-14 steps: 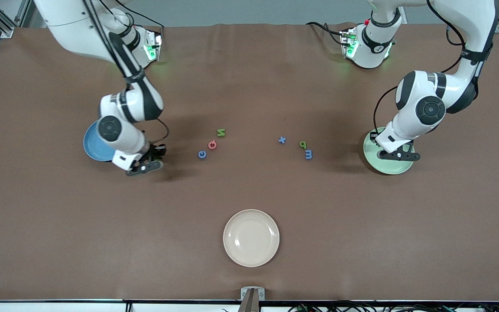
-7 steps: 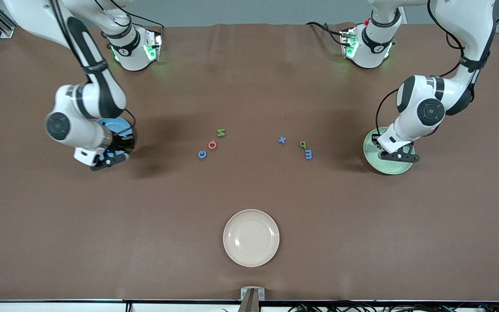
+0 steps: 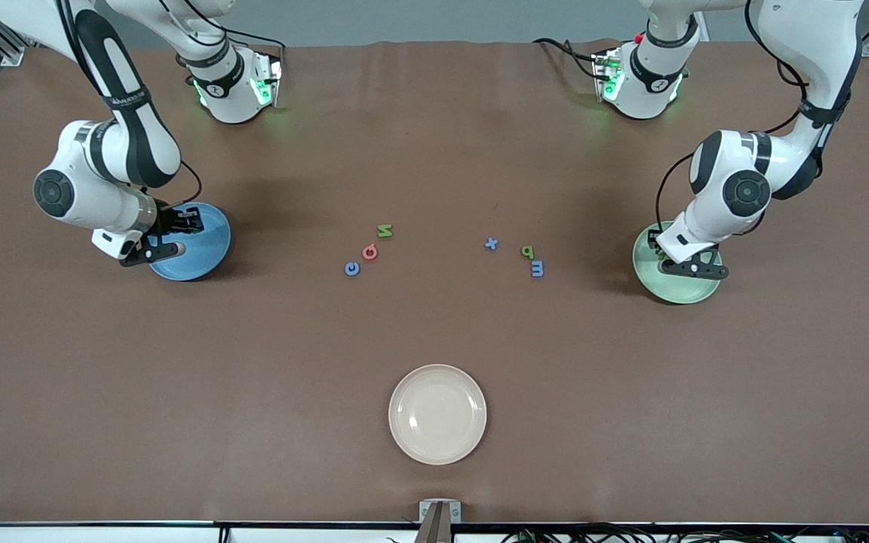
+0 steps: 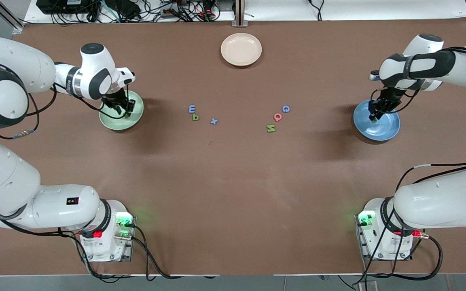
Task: Sort uppercase to blue plate, lowercase to green plate
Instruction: 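Release the u on the green plate while the right gripper places B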
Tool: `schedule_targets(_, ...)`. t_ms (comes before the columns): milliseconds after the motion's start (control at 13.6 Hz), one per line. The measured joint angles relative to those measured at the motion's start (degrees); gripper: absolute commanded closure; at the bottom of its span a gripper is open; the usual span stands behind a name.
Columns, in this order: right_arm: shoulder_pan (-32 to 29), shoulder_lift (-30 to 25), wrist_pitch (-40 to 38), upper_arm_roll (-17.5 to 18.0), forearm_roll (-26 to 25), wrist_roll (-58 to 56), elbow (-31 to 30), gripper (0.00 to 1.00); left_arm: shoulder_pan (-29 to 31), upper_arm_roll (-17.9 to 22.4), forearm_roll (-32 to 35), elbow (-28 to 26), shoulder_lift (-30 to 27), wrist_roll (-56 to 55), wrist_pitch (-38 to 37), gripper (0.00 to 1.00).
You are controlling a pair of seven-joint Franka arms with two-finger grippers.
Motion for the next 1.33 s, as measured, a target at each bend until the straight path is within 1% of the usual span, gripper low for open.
schedule_targets(148, -0.2, 0.0, 0.1, 0.0, 0.0, 0.4, 0.0, 0.0, 0.0, -0.6, 0.0, 0.1, -0.2, 0.0, 0.6, 0.06)
schedule_targets(295, -0.2, -0.2, -0.6, 0.4, 0.0, 3.6, 0.4, 0.0, 0.0, -3.0, 0.0, 0.4, -1.2, -1.0, 0.7, 0.01)
schedule_targets(443, 0.6, -0.7, -3.2, 1.1, 0.0, 8.7, 2.3, 0.0, -0.1, -7.1, 0.0, 0.6, -2.3, -6.4, 0.7, 0.01)
schedule_targets(516, 1.4, -1.1, -3.4, 1.3, 0.0, 11.2, 3.2, 0.0, -0.2, -9.3, 0.0, 0.7, -2.5, -10.0, 0.7, 0.01)
schedule_targets(664, 2.2, -1.6, -1.1, 1.4, -0.2, 13.6, 4.3, 0.0, -0.4, -13.7, 0.0, 1.2, -2.3, -17.1, 0.7, 0.01)
schedule_targets(811, 1.3, -0.8, -0.6, 1.1, -3.8, 13.0, 7.5, 0.0, -0.6, -17.6, 0.0, 2.6, -1.2, -23.4, 0.7, 0.01)
schedule_targets(959, -0.8, 1.8, -4.5, 0.8, -6.2, 9.8, 13.1, 0.04, -1.4, -20.7, 0.0, 4.9, 1.0, -26.6, 0.8, 0.01)
schedule_targets(1107, -1.7, 4.4, -8.4, 0.6, -6.4, 10.0, 18.5, 0.0, -4.6, -21.7, 0.0, 7.5, 3.0, -30.7, 1.1, 0.01)
schedule_targets(1254, -1.4, 5.6, -12.3, 1.0, -6.4, 17.8, 21.8, 0.0, -9.0, -21.7, 0.0, 10.2, 4.6, -36.6, 1.1, 0.01)
schedule_targets(1328, -0.6, 5.7, -13.5, 1.4, -6.2, 23.0, 22.5, 0.0, -10.7, -21.8, 0.0, 11.4, 5.5, -38.5, 1.1, 0.01)
